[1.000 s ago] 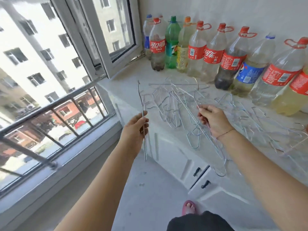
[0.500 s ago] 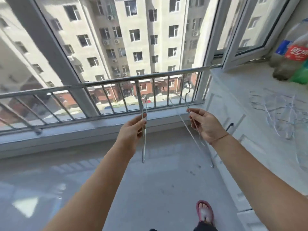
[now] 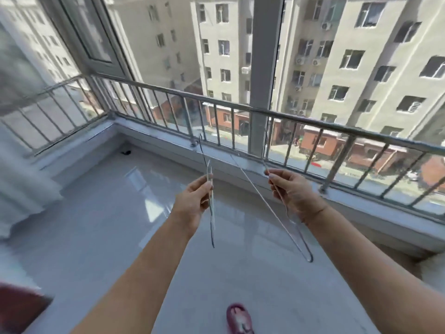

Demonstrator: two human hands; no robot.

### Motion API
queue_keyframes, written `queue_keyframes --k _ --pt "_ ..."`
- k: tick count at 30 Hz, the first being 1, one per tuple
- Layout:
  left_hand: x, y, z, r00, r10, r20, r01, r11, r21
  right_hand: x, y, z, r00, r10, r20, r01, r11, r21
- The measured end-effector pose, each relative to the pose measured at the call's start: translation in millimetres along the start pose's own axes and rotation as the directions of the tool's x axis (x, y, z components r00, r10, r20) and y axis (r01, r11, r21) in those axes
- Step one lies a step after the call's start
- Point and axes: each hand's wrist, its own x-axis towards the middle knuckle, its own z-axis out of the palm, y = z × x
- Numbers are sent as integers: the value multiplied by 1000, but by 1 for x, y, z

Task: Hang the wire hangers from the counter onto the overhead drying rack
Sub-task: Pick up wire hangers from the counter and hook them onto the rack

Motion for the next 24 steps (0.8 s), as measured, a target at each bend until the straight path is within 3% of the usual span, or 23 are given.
queue_keyframes --k 9,18,24 --pt "36 83 -92 954 114 -276 -130 991 -39 90 -15 142 948 43 317 -17 996 -85" --pt "61 146 -189 874 189 -447 -271 954 -126 152 -18 279 851 65 521 -31 997 -73" --pt "83 184 -275 843 206 -497 -303 945 -121 180 -1 380 811 82 580 -34 995 -93"
